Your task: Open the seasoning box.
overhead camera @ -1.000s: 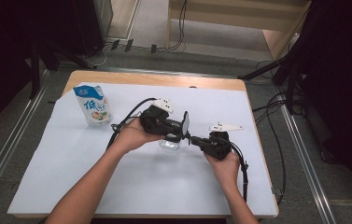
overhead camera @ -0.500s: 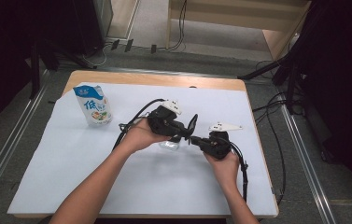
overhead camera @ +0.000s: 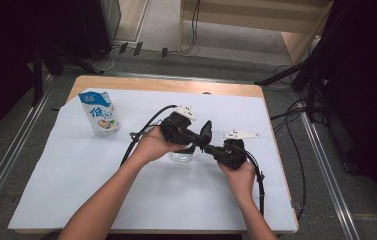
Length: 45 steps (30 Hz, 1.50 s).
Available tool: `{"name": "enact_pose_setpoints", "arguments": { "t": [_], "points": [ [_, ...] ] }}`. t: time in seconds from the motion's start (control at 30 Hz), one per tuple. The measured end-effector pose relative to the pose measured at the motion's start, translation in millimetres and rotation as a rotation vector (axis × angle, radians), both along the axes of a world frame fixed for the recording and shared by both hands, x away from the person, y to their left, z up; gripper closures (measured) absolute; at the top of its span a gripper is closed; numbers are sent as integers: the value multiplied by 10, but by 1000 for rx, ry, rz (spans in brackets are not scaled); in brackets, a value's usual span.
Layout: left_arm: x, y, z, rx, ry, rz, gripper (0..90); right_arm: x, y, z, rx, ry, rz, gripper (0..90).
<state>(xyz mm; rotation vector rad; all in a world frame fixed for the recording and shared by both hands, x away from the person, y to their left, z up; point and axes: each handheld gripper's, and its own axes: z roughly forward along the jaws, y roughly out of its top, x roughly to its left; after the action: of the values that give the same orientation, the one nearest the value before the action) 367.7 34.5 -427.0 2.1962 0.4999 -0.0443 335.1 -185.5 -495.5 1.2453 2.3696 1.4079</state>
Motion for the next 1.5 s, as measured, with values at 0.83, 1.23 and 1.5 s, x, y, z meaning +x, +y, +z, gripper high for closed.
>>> {"name": "enact_pose_setpoints", "arguments": {
  "t": [0.83, 1.23, 1.5],
  "points": [
    [-64, 638, 34, -71, -27, 98, 701, -65, -179, 120, -34, -54, 36, 739],
    [-139, 1007, 46, -96, -29, 171, 502, -27, -246, 108, -11, -48, 25, 689],
    [-195, 1172, 65, -114, -34, 213, 460, 0, -247, 80, -32, -73, 31, 629]
  ]
}}
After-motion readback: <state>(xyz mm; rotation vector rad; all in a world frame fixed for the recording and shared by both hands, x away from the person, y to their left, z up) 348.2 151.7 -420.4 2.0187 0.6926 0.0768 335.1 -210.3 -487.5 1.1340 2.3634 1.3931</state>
